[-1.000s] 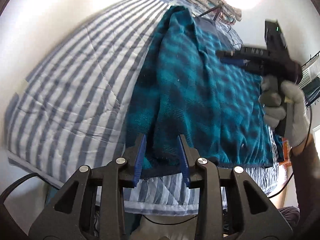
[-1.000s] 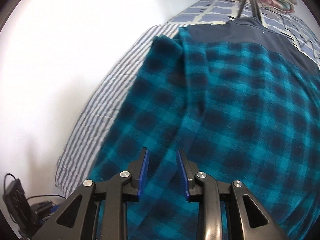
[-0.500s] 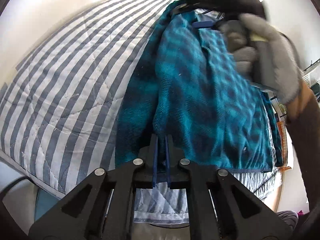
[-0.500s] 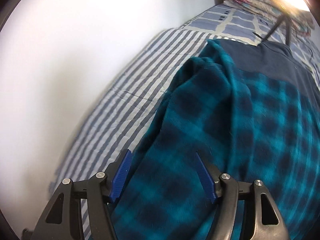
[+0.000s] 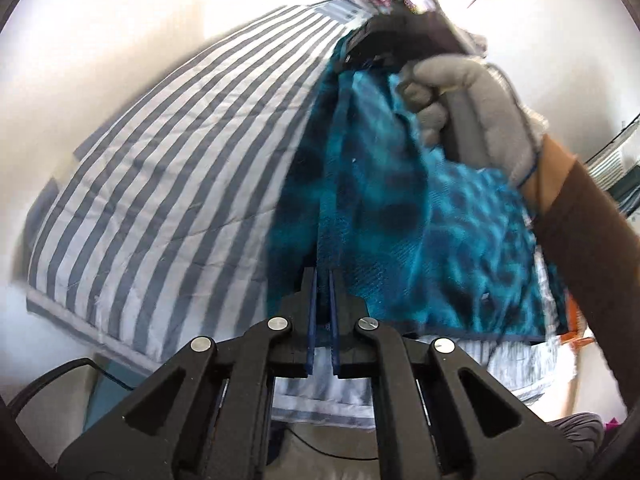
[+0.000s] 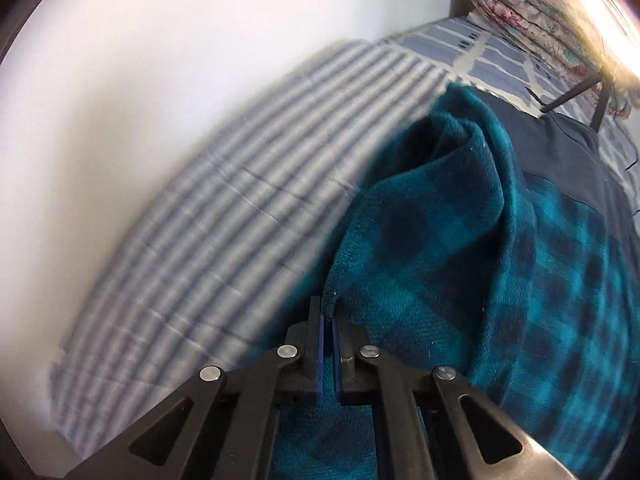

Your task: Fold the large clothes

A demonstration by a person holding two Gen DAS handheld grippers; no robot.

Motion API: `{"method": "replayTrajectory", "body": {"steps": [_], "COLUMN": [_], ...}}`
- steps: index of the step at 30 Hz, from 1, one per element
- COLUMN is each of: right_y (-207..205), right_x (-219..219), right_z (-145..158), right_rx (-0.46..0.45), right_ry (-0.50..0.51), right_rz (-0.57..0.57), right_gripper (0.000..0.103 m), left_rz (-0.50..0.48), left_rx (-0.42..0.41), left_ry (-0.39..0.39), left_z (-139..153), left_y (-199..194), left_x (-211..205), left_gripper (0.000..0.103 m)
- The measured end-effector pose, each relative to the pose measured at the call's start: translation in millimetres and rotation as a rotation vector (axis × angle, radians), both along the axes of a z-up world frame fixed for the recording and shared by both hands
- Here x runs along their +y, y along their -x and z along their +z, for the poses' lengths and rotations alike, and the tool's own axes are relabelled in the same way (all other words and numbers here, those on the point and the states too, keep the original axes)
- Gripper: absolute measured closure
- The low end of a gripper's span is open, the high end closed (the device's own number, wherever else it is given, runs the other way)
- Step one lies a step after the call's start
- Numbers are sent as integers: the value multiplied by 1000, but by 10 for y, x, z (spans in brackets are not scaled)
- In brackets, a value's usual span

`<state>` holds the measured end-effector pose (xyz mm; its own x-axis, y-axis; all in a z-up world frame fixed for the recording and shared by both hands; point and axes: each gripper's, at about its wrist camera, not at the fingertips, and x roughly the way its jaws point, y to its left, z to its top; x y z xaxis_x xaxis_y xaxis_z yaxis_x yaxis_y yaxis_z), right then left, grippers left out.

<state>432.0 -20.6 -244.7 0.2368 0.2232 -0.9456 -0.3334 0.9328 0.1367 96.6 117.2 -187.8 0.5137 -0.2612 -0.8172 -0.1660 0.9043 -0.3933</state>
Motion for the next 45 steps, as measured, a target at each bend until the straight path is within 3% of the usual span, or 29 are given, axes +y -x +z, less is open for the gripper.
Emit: {"method": "replayTrajectory", "body": {"steps": [4,6,8,10,13,17,23,24,25,27,30,34,38,45], "right_y": [8,24,43,98,200,257,122,130,147,198,254,369,869,1270], "right_x": [113,75,-85,-300,-589,-888,-1048,-1013,-965,-856,-751,-834,-832,-760], "right_z": [-215,-218,-113,83,323,344,64,23,-25,-164,-254,20,396,68], "right_rx": [24,10,18,-4,-54,-98,-59,-55,-55,-60,-87,-84,-91,-13], "right_ry": [0,-45,-162,-273,-331,-173,-117,-109,-98,-24,76,25,-94,-18], "right_rz": [35,40,15,-21,-60,-99,-138,-129,-113,-63,0,-27,66,89], "right_gripper": [101,93,84,77,76,77,83,84,84,84,85,85,84,84], "left_rz": [3,16,28,51,101,116,106,106,101,75,63,84,86,80], "left_rx": [51,47,31,14,19,67,89,91,94,102,83,71,59,26], "left_ry": [-23,-30,-37,-28,37,113,136,134,134,123,99,143,147,137], "left_z": [-140,-122,-83,-62,-120,-288,-369,-373,-385,-414,-370,-334,-300,-210], "left_y": [-32,-32,-25,-15,-34,-127,-202,-207,-216,-245,-247,-245,-241,-159], "left_x": [-35,-34,-32,29,173,243,176,177,171,107,38,67,99,113], "left_gripper": [100,100,95,70,63,63,63,65,78,93,98,98,98,99]}}
